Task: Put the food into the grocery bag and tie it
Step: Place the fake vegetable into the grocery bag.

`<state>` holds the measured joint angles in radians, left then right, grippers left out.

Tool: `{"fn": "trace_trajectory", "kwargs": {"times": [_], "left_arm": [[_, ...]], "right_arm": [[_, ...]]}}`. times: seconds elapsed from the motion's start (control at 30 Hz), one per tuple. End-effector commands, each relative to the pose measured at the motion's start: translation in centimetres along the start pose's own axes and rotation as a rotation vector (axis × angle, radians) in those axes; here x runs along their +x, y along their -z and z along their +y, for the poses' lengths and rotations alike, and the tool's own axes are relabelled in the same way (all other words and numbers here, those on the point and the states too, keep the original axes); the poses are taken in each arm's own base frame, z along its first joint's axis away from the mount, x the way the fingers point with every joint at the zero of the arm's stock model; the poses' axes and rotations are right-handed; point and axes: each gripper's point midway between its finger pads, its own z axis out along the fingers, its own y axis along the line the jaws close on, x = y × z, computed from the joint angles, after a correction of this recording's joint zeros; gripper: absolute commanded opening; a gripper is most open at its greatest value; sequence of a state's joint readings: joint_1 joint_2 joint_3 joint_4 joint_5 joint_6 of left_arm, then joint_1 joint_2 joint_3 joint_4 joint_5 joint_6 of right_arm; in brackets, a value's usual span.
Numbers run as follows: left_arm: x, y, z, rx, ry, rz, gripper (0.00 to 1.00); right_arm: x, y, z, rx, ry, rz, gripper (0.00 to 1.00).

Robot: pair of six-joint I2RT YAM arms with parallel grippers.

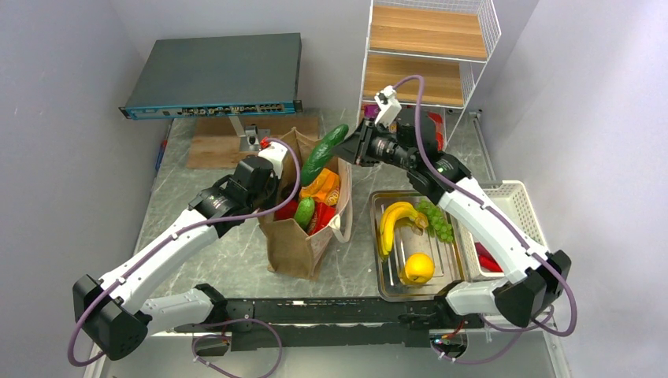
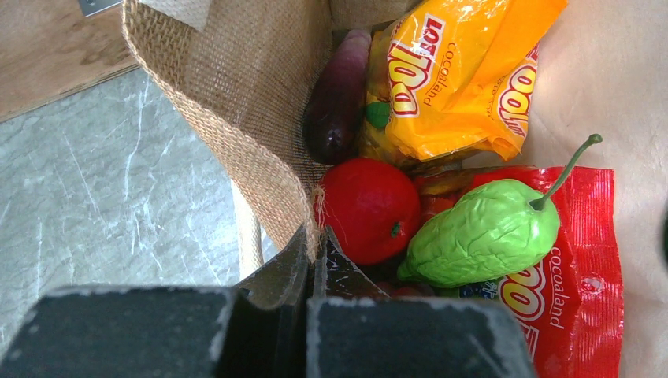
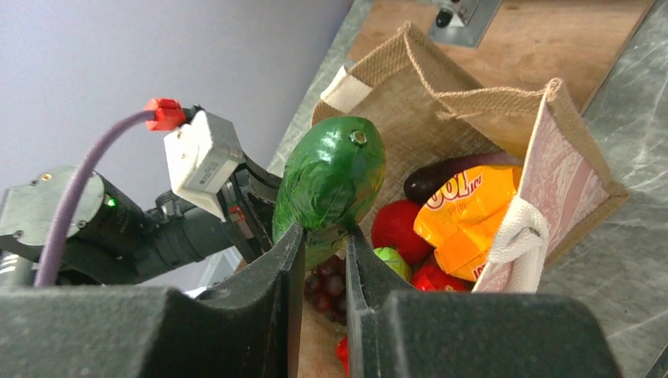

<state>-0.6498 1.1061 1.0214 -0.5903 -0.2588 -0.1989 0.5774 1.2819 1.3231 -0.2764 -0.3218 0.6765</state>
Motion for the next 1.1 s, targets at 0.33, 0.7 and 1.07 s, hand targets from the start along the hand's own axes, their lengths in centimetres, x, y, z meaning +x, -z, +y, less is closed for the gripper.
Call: {"fn": "trace_trajectory", "kwargs": {"times": [0.33, 0.7, 1.07], "left_arm": [[-1.3, 0.9, -0.4, 0.025, 0.000, -0.037, 0.00], [-1.4, 1.1, -0.3, 0.024, 0.002, -0.044, 0.00], [-1.5, 1.2, -0.3, 0.022, 0.001, -0.049, 0.00]], "right_arm": [[3.5, -3.1, 0.1, 0.048, 0.076, 0.236, 0.00], [8.6, -6.0, -0.7, 0.120, 0.087, 0.449, 0.00], [11.9, -6.7, -3.7, 0.232, 0.054, 0.549, 0.00]]}}
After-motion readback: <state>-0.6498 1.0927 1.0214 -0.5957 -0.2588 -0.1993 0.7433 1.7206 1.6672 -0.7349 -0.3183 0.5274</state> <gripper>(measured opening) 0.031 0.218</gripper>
